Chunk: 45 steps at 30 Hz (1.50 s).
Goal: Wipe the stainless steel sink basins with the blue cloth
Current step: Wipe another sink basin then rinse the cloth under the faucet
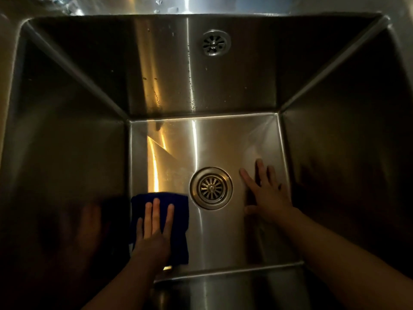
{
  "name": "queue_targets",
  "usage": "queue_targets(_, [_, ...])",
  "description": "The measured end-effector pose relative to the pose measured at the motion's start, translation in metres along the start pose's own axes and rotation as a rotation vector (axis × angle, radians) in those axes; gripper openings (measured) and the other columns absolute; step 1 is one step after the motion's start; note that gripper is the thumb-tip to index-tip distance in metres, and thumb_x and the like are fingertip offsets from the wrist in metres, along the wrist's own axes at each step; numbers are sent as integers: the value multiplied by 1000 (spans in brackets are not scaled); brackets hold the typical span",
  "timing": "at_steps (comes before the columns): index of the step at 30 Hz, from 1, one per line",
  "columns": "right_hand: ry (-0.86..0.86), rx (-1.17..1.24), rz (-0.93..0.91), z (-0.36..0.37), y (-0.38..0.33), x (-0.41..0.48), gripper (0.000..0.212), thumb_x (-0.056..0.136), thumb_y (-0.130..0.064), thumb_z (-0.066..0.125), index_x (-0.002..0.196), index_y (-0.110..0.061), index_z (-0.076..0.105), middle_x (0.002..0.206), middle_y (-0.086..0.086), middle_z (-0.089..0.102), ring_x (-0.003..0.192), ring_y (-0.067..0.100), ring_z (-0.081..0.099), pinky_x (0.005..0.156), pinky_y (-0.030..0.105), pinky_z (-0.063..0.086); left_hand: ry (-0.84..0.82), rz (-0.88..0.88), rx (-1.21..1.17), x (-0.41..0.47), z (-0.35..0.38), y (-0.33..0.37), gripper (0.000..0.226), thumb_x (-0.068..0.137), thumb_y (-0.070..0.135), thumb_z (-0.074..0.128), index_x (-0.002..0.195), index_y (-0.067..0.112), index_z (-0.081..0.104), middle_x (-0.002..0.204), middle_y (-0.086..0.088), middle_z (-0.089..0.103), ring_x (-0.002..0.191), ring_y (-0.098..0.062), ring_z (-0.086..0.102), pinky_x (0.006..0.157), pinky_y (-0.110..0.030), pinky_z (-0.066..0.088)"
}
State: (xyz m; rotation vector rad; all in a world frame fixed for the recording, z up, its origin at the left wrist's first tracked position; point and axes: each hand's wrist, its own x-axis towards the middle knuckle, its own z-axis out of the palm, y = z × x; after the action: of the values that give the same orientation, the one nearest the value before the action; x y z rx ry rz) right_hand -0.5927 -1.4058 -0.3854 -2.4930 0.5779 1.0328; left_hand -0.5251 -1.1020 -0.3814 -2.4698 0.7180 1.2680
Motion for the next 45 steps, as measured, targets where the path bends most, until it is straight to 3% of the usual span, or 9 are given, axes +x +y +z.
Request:
queue_targets(4, [-8, 1, 1, -1, 1, 3, 120, 75, -38, 78, 140, -58, -21, 127, -12, -62, 132, 29, -41, 110, 67, 8, 168, 23, -4, 30, -40, 2, 112, 89, 44, 56, 134, 14, -43, 136, -21, -50, 132, -41, -37, 117, -52, 0])
queue_targets(8, [0, -8, 0, 1, 2, 4, 118, 76, -40, 77, 140, -57, -20, 129, -11, -61, 133, 28, -41, 110, 67, 8, 298, -1, -52, 65, -89, 5, 97, 91, 41, 55, 149, 21, -20, 155, -16, -25, 144, -39, -16, 116, -50, 15])
queue_targets(13, [-5, 9, -10, 1, 4, 6, 116, 77, -38, 77, 142, -57, -17, 128, -13, -60, 129, 25, -44, 111, 66, 5, 453, -15, -129, 101, -132, 0, 88, 89, 36, 61, 153, 25, 0, 155, -21, -8, 142, -40, -3, 113, -53, 22])
queue_targets(16, [-6, 19, -15, 5, 5, 6, 116, 77, -42, 76, 140, -58, -21, 132, -11, -60, 130, 28, -45, 110, 67, 1, 496, -6, -134, 113, -139, -6, 88, 89, 40, 61, 153, 25, 2, 154, -22, -3, 141, -41, 1, 113, -53, 22])
queue_targets(20, [133, -10, -42, 16, 5, 6, 90, 84, -70, 46, 139, -57, -24, 142, -8, -52, 133, 28, -44, 110, 64, -9, 560, 49, -89, 116, -123, -15, 84, 92, 47, 51, 152, 25, -4, 156, -24, -5, 143, -42, -2, 117, -52, 9])
queue_targets(22, [245, -44, -33, 19, 2, 9, 73, 89, -71, 28, 142, -55, -20, 149, -7, -44, 137, 25, -40, 110, 61, -12, 592, 69, -101, 118, -115, -17, 82, 93, 49, 45, 152, 25, -6, 157, -23, -8, 144, -42, -7, 117, -52, 3])
queue_targets(25, [326, -48, 34, 25, -3, 16, 61, 94, -65, 16, 146, -51, -14, 155, -6, -35, 140, 22, -35, 114, 60, -10, 612, 74, -129, 122, -110, -17, 80, 92, 55, 38, 152, 27, -8, 158, -20, -12, 144, -39, -11, 116, -52, -2])
queue_targets(33, [540, -97, 37, 46, -2, 26, 61, 95, -57, 23, 152, -39, 16, 163, 6, 2, 149, 32, -2, 114, 63, 1, 648, 90, -142, 118, -104, -20, 80, 89, 56, 39, 152, 28, 0, 159, -16, -8, 145, -35, -9, 117, -52, 2])
queue_targets(45, [675, -150, 24, 60, 7, 36, 61, 94, -57, 28, 151, -38, 21, 163, 7, 8, 149, 31, 3, 113, 62, 2, 598, 105, -195, 78, -64, -21, 73, 85, 56, 20, 152, 26, 17, 157, -16, 6, 143, -33, 3, 115, -53, 12])
